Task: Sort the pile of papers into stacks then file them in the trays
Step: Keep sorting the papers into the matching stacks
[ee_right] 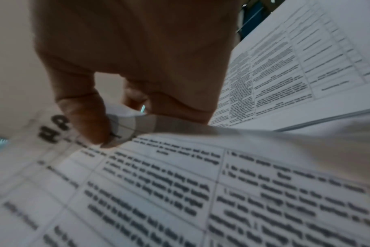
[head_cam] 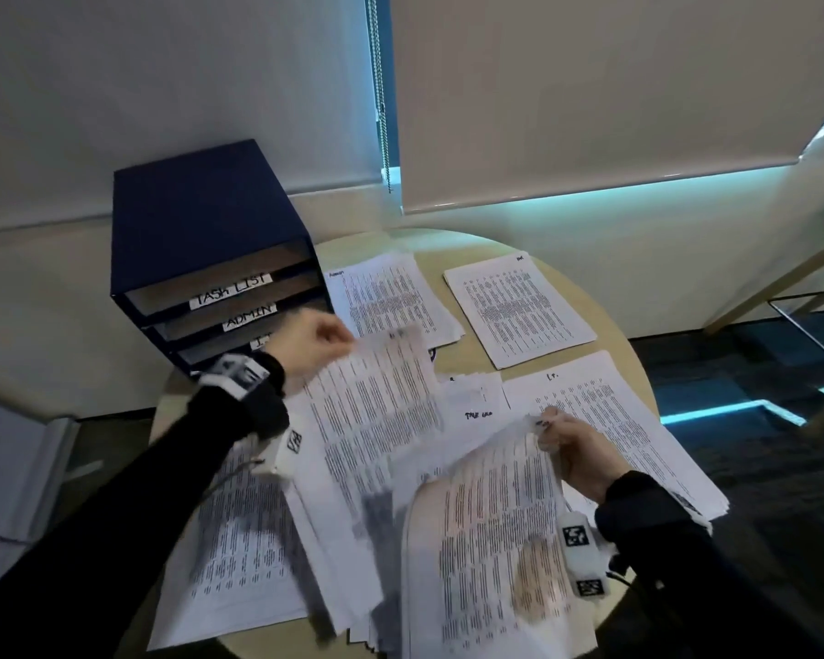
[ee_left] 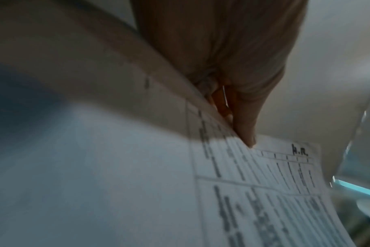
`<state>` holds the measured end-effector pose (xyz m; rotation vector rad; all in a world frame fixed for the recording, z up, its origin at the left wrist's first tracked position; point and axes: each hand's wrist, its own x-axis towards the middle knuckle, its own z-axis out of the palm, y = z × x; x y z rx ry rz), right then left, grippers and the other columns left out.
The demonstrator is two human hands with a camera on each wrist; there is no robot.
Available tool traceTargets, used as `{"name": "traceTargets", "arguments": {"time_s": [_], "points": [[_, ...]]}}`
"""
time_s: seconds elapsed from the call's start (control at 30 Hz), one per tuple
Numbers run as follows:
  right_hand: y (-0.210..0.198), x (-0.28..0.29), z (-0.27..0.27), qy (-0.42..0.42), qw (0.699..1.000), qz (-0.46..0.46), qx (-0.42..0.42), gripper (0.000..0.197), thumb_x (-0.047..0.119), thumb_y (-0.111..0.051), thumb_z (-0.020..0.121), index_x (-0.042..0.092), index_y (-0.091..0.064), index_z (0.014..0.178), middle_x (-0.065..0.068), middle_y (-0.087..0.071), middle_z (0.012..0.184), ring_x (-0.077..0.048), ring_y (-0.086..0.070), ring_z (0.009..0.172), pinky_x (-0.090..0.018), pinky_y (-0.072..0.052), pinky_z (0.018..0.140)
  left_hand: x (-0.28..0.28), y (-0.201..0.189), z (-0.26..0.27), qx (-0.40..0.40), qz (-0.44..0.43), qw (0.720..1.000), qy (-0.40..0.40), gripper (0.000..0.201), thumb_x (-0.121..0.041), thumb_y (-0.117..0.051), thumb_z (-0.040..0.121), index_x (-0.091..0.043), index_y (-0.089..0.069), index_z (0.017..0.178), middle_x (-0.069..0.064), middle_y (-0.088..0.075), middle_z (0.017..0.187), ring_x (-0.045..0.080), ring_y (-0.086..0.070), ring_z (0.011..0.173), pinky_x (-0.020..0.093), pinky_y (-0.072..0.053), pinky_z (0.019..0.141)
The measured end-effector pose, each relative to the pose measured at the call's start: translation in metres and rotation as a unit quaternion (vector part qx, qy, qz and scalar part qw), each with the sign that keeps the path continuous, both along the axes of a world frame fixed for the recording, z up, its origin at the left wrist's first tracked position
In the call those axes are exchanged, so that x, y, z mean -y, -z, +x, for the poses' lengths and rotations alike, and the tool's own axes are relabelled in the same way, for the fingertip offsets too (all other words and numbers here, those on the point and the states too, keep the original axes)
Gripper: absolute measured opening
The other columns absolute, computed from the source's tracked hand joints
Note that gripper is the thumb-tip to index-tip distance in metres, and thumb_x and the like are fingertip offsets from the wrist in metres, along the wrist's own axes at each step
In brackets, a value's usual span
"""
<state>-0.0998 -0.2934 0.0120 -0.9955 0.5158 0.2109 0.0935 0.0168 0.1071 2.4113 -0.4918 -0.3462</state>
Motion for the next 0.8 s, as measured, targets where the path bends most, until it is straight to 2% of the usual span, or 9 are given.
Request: {"name": "traceTargets", "arguments": {"time_s": [0.13,0.2,0.27,0.33,0.43,0.5,0.6,0.73,0.8], "points": [[0.011,-0.023,0.012,-0.001,0.995,-0.098,-0.027,0.028,-0.017,-0.049,0.073,0.011,-0.050,0.069,-0.008,-0.050,0.066,-0.012,-0.047,0.046,-0.018,-0.034,0.039,0.020,0.077,-0.035,-0.080,0.045,0.996,0.008,0.002,-0.019,-0.069,0.087,-0.018,-0.068,0.089,0.000,-0.066,0.090,0.018,-0.061,0.082,0.025,-0.047,0.069],[0.023,-0.037,0.014,-0.019,0.986,-0.160,-0.041,0.033,-0.021,-0.049,0.077,0.007,-0.053,0.093,-0.020,-0.062,0.082,-0.025,-0.062,0.063,-0.030,-0.054,0.057,0.027,0.100,-0.044,-0.061,0.073,0.995,0.035,0.004,-0.024,-0.067,0.089,-0.020,-0.066,0.088,0.000,-0.068,0.085,0.020,-0.064,0.077,0.024,-0.049,0.065],[0.034,-0.049,0.014,-0.029,0.977,-0.205,-0.045,0.049,-0.019,-0.055,0.077,0.013,-0.047,0.113,-0.026,-0.063,0.098,-0.035,-0.063,0.085,-0.046,-0.054,0.081,0.031,0.111,-0.052,-0.034,0.088,0.994,0.049,0.006,-0.026,-0.063,0.092,-0.021,-0.063,0.088,-0.001,-0.067,0.081,0.020,-0.063,0.073,0.024,-0.048,0.062],[0.042,-0.058,0.014,-0.040,0.963,-0.261,-0.045,0.040,-0.014,-0.059,0.078,0.015,-0.052,0.105,-0.017,-0.065,0.094,-0.032,-0.062,0.087,-0.042,-0.053,0.082,0.034,0.117,-0.059,0.012,0.095,0.994,0.056,0.006,-0.025,-0.060,0.093,-0.020,-0.061,0.091,-0.005,-0.065,0.092,0.017,-0.060,0.084,0.027,-0.047,0.074],[0.050,-0.069,0.013,-0.040,0.944,-0.326,-0.032,0.024,-0.006,-0.059,0.081,0.014,-0.051,0.069,-0.006,-0.058,0.078,-0.024,-0.055,0.081,-0.030,-0.045,0.069,0.034,0.123,-0.066,0.018,0.068,0.994,0.079,0.005,-0.022,-0.063,0.091,-0.022,-0.060,0.087,-0.016,-0.051,0.112,0.005,-0.046,0.105,0.025,-0.035,0.091],[0.053,-0.074,0.014,-0.020,0.944,-0.329,-0.022,0.022,-0.002,-0.063,0.078,0.012,-0.053,0.065,-0.012,-0.056,0.095,-0.028,-0.057,0.090,-0.037,-0.048,0.080,0.034,0.124,-0.069,-0.032,0.038,0.995,0.090,0.010,-0.018,-0.063,0.091,-0.023,-0.059,0.084,-0.011,-0.056,0.107,0.008,-0.053,0.103,0.026,-0.041,0.090],[0.056,-0.079,0.015,-0.022,0.943,-0.332,-0.016,0.013,-0.005,-0.065,0.077,0.007,-0.061,0.075,-0.003,-0.052,0.115,-0.020,-0.051,0.106,-0.038,-0.041,0.099,0.034,0.121,-0.075,-0.107,-0.003,0.991,0.078,0.009,-0.019,-0.059,0.093,-0.020,-0.060,0.084,-0.001,-0.064,0.096,0.014,-0.060,0.084,0.026,-0.049,0.075],[0.059,-0.086,0.015,-0.038,0.932,-0.361,0.001,0.021,-0.006,-0.063,0.075,0.013,-0.060,0.067,-0.001,-0.065,0.072,-0.021,-0.058,0.075,-0.041,-0.048,0.078,0.039,0.125,-0.073,-0.134,-0.019,0.991,-0.010,0.024,-0.026,-0.041,0.102,-0.016,-0.062,0.098,0.002,-0.059,0.107,0.020,-0.058,0.097,0.032,-0.045,0.088],[0.060,-0.087,0.015,-0.040,0.927,-0.373,-0.006,0.024,-0.003,-0.063,0.075,0.018,-0.059,0.064,-0.001,-0.066,0.069,-0.020,-0.059,0.072,-0.043,-0.050,0.075,0.041,0.127,-0.068,-0.097,0.048,0.993,-0.036,0.027,-0.023,-0.035,0.103,-0.014,-0.060,0.112,0.003,-0.049,0.115,0.019,-0.053,0.105,0.028,-0.040,0.091]]}}
